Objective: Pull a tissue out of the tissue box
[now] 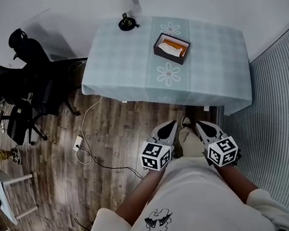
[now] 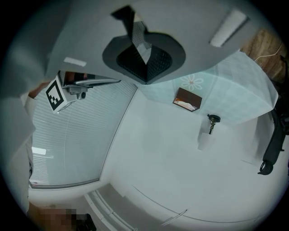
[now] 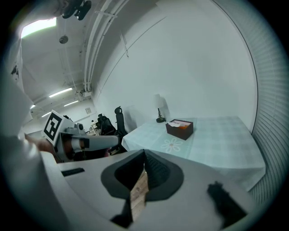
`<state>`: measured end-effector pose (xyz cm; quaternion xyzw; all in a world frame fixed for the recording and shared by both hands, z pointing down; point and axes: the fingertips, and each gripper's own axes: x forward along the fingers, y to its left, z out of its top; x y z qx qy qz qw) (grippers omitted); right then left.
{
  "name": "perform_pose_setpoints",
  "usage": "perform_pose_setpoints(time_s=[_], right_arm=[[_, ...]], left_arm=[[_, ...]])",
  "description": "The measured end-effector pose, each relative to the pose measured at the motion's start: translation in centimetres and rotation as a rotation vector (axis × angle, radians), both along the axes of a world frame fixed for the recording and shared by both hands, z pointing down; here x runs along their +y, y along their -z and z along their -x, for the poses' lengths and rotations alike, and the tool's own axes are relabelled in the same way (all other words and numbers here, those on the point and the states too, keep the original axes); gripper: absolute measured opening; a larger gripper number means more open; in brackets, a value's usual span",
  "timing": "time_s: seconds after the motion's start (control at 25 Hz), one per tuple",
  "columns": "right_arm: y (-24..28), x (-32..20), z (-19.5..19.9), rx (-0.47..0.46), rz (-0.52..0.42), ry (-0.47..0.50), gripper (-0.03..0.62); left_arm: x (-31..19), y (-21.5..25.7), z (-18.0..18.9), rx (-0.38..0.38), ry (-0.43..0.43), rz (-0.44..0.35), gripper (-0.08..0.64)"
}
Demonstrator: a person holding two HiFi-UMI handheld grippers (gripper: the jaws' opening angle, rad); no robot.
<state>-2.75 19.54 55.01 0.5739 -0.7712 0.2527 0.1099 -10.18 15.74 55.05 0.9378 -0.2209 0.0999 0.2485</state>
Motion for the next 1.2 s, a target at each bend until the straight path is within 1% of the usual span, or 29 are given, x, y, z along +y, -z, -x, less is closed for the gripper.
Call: perform_pose_setpoints(time_s=[0.16,0.36,0.56,0.64,0.72,0.8,0.88,1.0,1.2], right_arm=[[-0.8,-3.7,-2.8,-0.007,0.008,-0.013,0.014],[-2.0,-10.8,-7.0,-0.035,0.004,-0.002,0.014],[-0.8,-19.1,-11.8,-0.011,-0.01,0.071,0.014],[-0.3,-22.0,-13.3,-0.001,-0.022,0.123,0.014],[-0.3,-24.4,-14.3,0.02,-0.028,0.186,0.014],[-0.4,-26.4,-15.0,0.035,-0.024,0.236,0.014],[-0.5,-27.9,-15.2,0.035,-0.019,0.258,0.014],[-0.8,-29.2,-14.7,0.025,-0.007,0.255,0.014],[-1.6,-30.6,-13.6,0.036,0.021,0.225,0.015]], left_arm=[[-3.5,-0.1,-2.1,0.002,0.015,0.006,0.006],[-10.0,-1.3,-6.0,-0.033,0.035,0.023,0.006],[-18.2,-0.4,-11.6,-0.077,0.045,0.011,0.006],[-20.9,0.3,-13.6,-0.085,0.044,-0.01,0.006],[-23.3,0.8,-15.0,-0.083,0.064,-0.021,0.006],[-25.2,1.0,-15.7,-0.085,0.093,-0.019,0.006],[-26.5,0.8,-15.9,-0.097,0.108,-0.007,0.006],[-27.6,-0.1,-15.7,-0.121,0.1,0.012,0.006],[-29.1,-0.9,-14.9,-0.122,0.071,0.038,0.006]])
